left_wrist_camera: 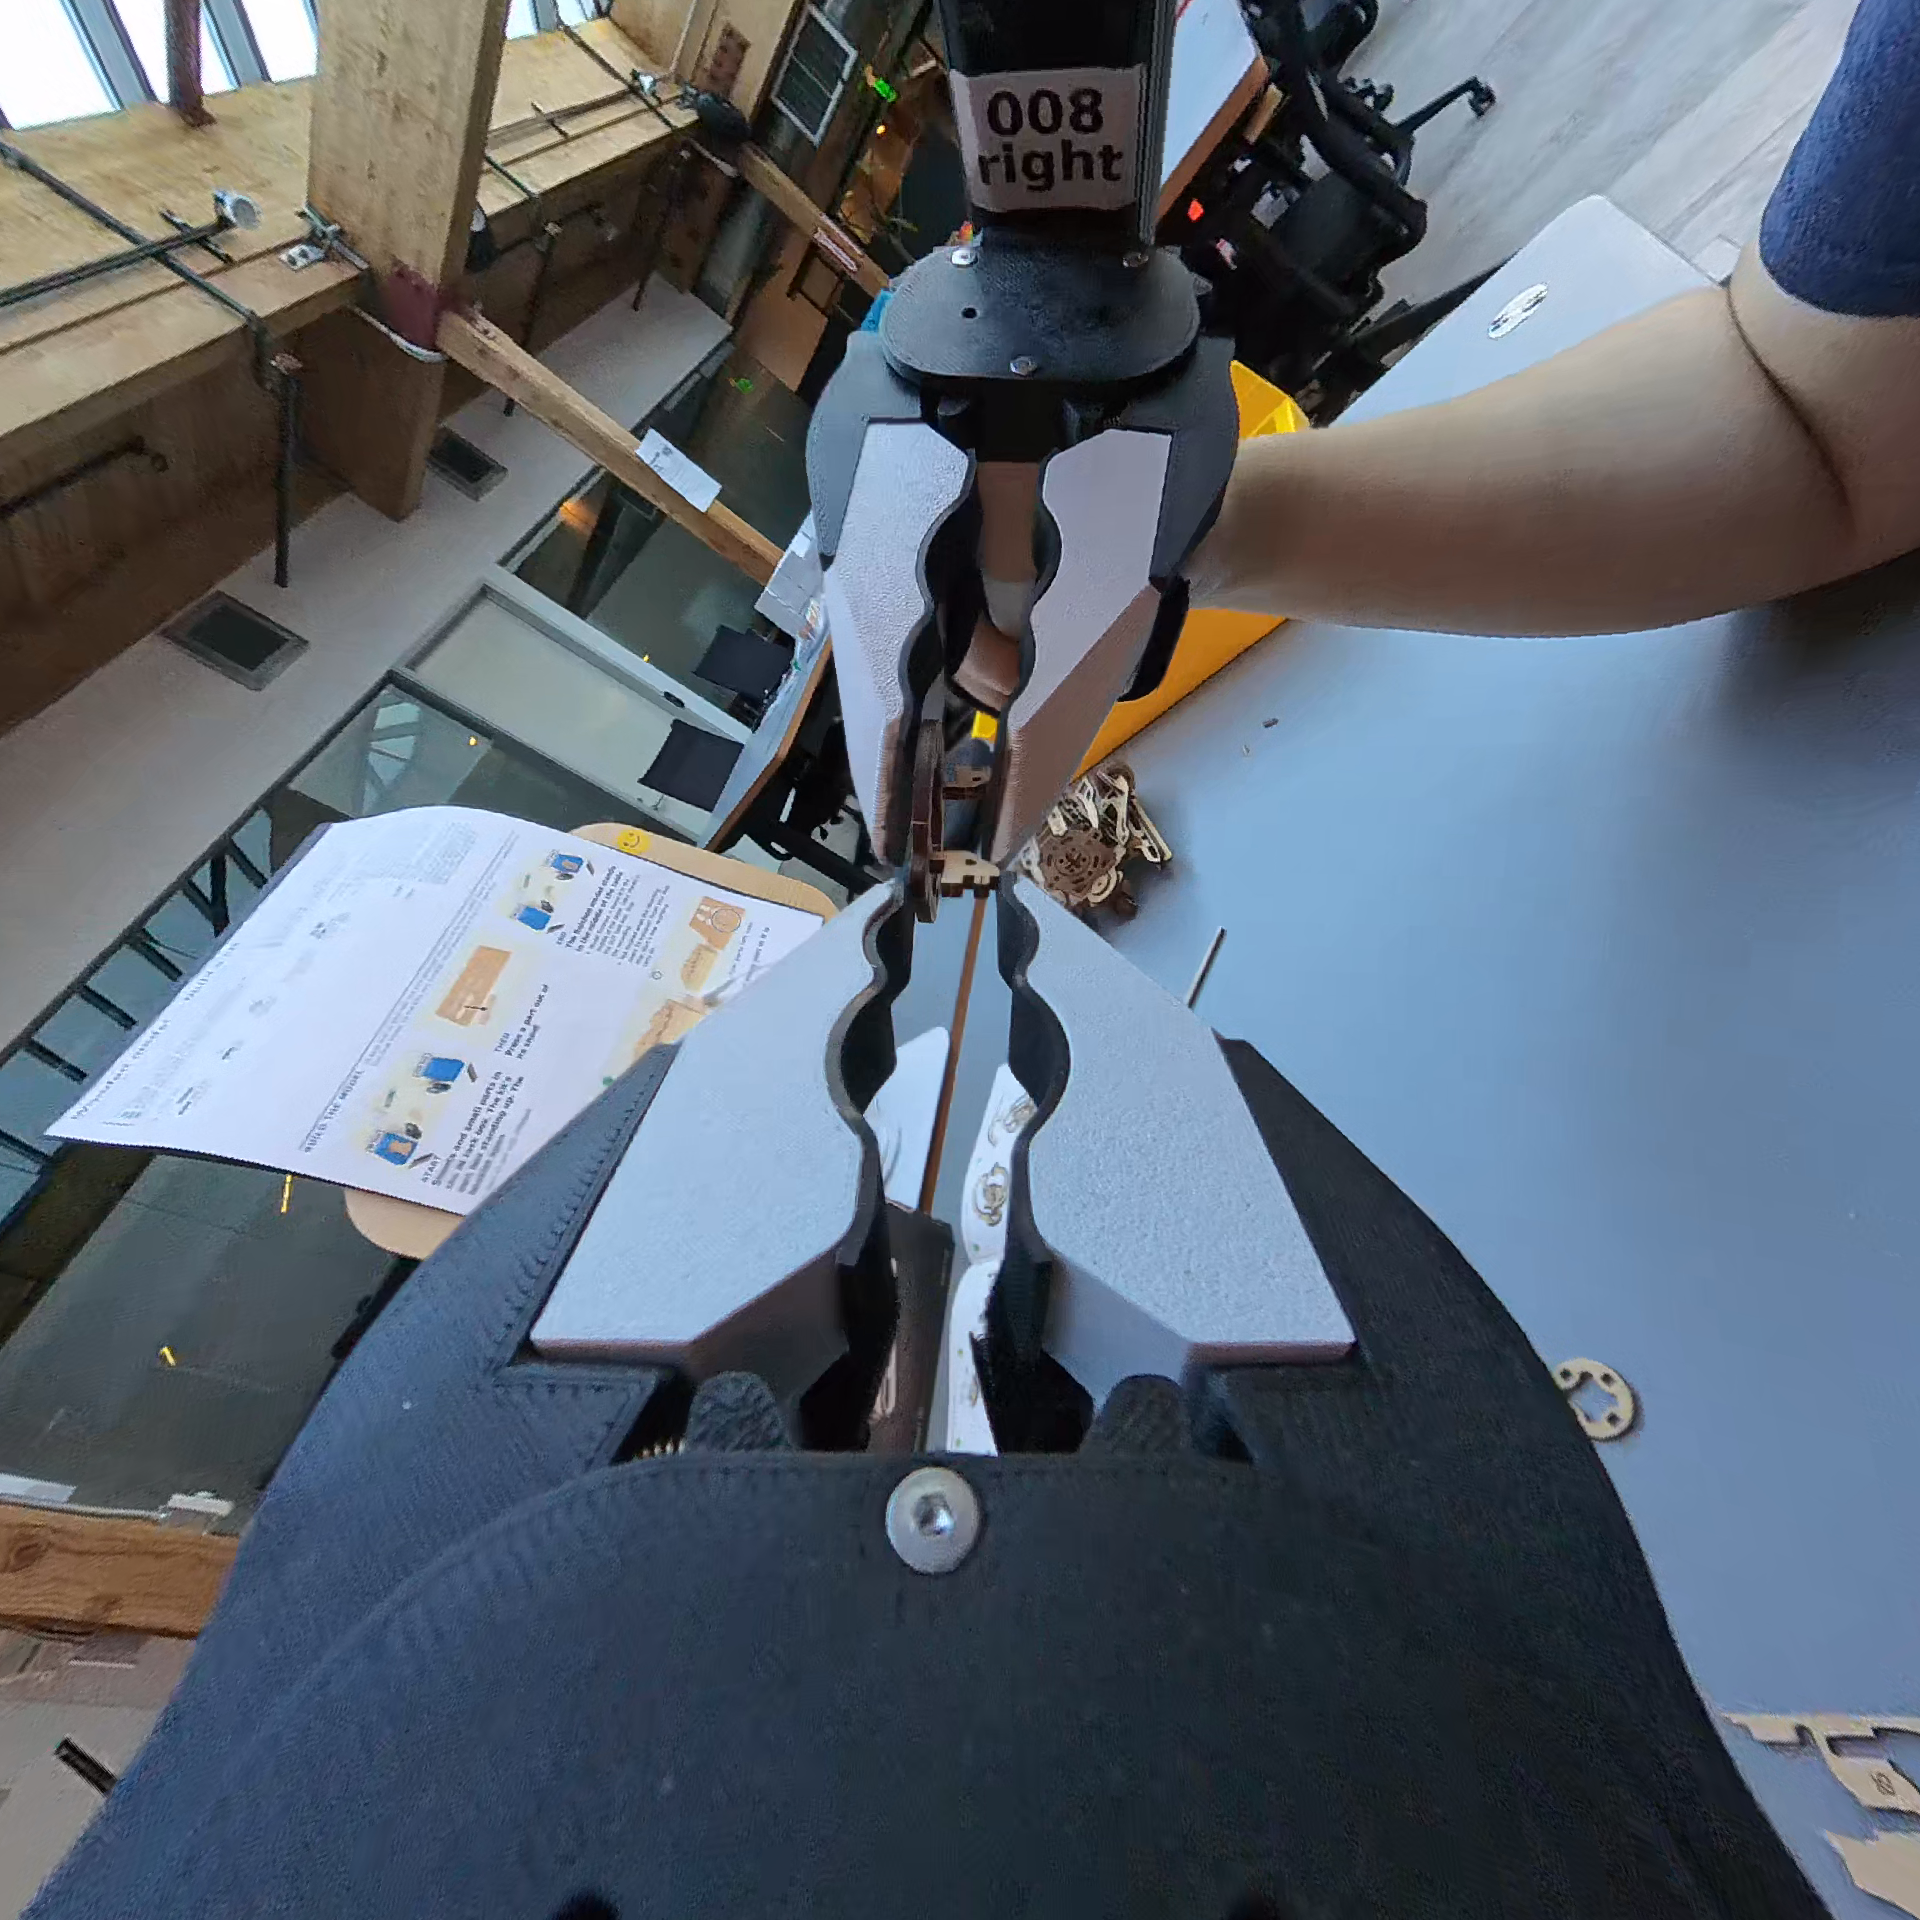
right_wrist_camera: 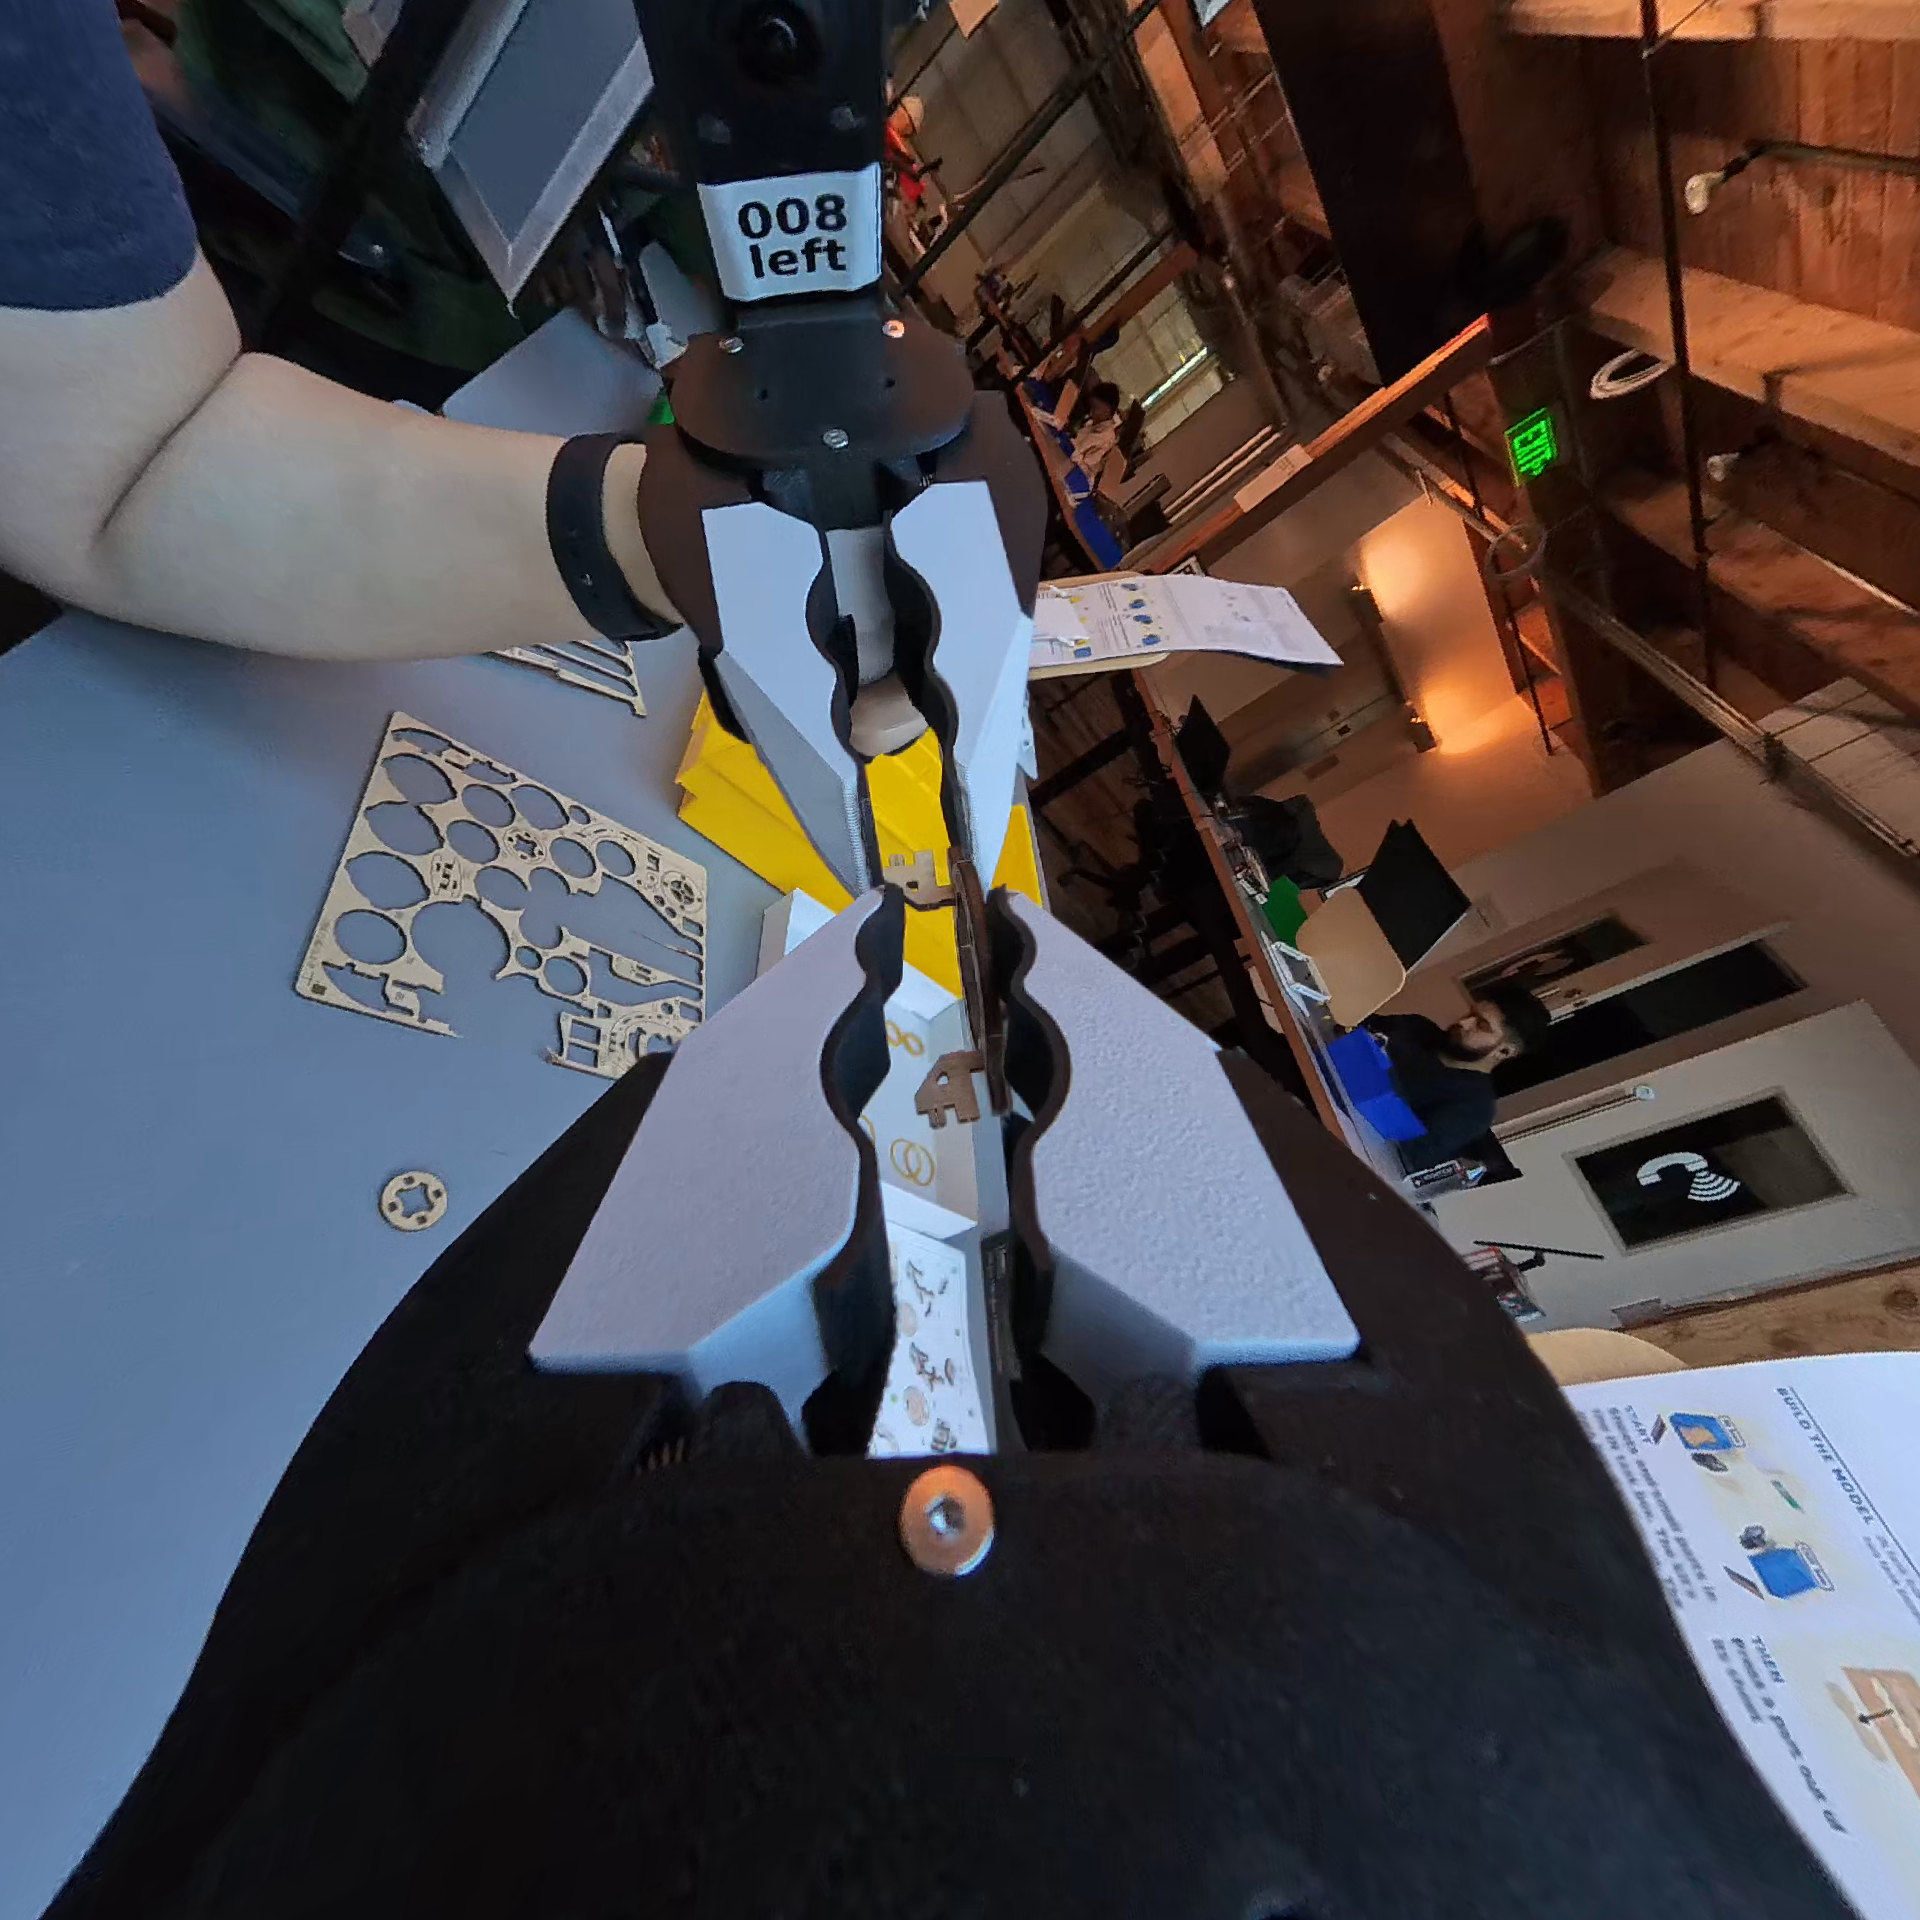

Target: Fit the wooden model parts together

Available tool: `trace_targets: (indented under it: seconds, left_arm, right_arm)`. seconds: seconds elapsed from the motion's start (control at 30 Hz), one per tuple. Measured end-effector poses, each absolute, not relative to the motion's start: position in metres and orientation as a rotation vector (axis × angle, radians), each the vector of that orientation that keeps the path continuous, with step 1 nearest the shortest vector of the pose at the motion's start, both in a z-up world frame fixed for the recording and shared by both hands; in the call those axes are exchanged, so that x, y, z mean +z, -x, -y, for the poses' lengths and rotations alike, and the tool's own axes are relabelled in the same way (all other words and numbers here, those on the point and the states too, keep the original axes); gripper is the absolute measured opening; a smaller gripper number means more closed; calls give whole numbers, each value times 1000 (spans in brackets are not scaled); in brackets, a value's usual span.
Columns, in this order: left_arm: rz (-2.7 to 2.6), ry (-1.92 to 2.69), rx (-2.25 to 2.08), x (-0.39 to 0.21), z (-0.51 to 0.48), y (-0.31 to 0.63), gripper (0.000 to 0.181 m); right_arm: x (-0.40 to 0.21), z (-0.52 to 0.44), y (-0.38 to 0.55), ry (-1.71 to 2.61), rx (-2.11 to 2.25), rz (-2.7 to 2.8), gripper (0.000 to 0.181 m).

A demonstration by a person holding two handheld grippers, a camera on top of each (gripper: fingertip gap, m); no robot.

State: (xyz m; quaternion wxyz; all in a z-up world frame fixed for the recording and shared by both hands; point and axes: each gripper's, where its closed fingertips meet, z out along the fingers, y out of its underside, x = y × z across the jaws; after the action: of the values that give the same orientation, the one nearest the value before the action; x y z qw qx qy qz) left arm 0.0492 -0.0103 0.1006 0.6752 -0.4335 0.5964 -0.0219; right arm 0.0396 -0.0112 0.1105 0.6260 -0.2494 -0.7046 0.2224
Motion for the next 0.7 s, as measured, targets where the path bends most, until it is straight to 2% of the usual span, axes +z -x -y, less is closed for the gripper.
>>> trace_targets:
  seconds: [0.7]
  left_arm:
    - [-1349, 921, 62, 104, 13, -52, 14]
  right_arm:
    - [111, 14, -43, 531, 440, 1614, 10]
